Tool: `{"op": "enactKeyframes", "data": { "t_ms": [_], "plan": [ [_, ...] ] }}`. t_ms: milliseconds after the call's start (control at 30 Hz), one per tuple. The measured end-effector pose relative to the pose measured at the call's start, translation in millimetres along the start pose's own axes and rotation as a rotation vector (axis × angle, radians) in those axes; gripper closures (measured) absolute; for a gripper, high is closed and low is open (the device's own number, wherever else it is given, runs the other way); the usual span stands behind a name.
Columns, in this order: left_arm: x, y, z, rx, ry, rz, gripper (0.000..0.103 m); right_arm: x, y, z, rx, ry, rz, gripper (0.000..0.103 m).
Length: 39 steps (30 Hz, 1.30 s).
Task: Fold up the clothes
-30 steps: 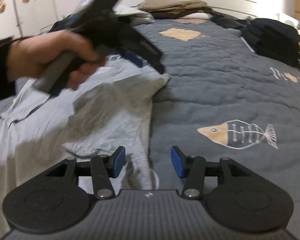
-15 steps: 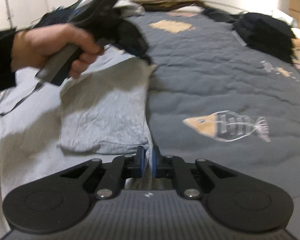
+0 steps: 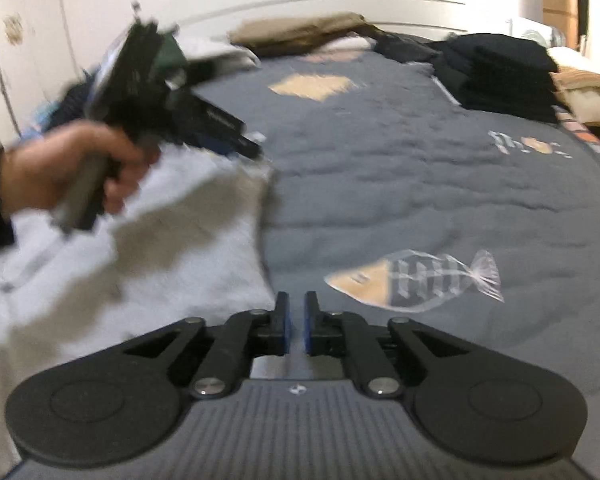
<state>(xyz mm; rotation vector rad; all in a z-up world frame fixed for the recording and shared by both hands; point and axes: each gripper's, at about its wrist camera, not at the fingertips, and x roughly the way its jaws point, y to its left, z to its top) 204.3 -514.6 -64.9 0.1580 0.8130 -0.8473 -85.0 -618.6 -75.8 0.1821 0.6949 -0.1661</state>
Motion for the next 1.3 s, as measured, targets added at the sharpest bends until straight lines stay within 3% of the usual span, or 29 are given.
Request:
{"op": "enactKeyframes", "data": {
  "t_ms": [33, 100, 267, 400, 433, 467, 533, 600, 700, 800, 867, 1000, 1033, 1100, 1133, 1233, 1300],
  "plan": [
    [-4.2, 2.6, -2.3, -0.003, 0.001, -0.009, 0.063, 2.9, 3.8, -0.8, -0.015, 0.001, -0.009, 0.084],
    [-5.1, 7.0, -7.2, -0.011, 0.019, -0.004, 0.063, 8.8, 11.5, -2.4, -0.045, 0.004, -0.028, 0.063],
    [-6.7, 10.5, -21.3, -0.048, 0.007, -0.02, 0.063, 23.6, 30.6, -6.3, -0.12, 0.011, -0.074, 0.063],
    [8.3, 8.8, -28.2, -0.075, 0.067, -0.027, 0.063, 32.0, 31.3, -6.9, -0.114, 0.019, -0.091, 0.063],
    [10.6, 7.8, -30.3, -0.071, 0.074, -0.023, 0.069, 33.8, 29.6, -6.6, -0.102, 0.022, -0.087, 0.063],
    [11.4, 6.4, -31.9, -0.055, 0.071, -0.018, 0.086, 34.9, 29.8, -7.5, -0.098, 0.032, -0.087, 0.07],
    [6.5, 6.5, -32.3, -0.036, 0.036, -0.013, 0.094, 37.1, 30.3, -9.5, -0.092, 0.05, -0.086, 0.095],
    [-3.9, 11.8, -30.6, -0.063, -0.021, -0.043, 0.098, 38.4, 30.4, -10.6, -0.081, 0.056, -0.09, 0.096],
    [-18.3, 18.5, -23.7, -0.105, -0.076, -0.156, 0.098, 31.8, 29.5, -7.3, -0.053, 0.03, -0.093, 0.098],
    [-7.1, 14.4, -16.3, -0.075, -0.001, -0.094, 0.087, 28.8, 31.8, -4.7, -0.067, 0.038, -0.099, 0.097],
    [0.6, 13.8, -13.3, -0.084, 0.005, -0.07, 0.061, 33.4, 36.0, -7.4, -0.108, 0.071, -0.107, 0.097],
    [15.3, 15.5, -4.6, -0.152, -0.005, -0.092, 0.057, 36.8, 41.2, -11.0, -0.146, 0.099, -0.11, 0.096],
    [21.7, 12.0, -3.3, -0.136, 0.014, -0.083, 0.059, 36.7, 42.0, -11.3, -0.15, 0.1, -0.11, 0.095],
    [32.2, 2.2, -2.0, -0.074, 0.035, -0.042, 0.091, 36.0, 38.9, -10.4, -0.127, 0.099, -0.099, 0.095],
    [34.3, -3.0, -1.5, -0.045, 0.024, -0.04, 0.098, 35.5, 38.2, -10.4, -0.119, 0.099, -0.095, 0.095],
    [27.8, -11.9, 0.8, -0.029, -0.059, -0.093, 0.099, 34.7, 36.2, -10.6, -0.101, 0.101, -0.084, 0.095],
    [29.2, -15.8, 3.0, -0.039, -0.072, -0.123, 0.099, 35.1, 34.8, -10.8, -0.094, 0.099, -0.08, 0.096]
  ]
}}
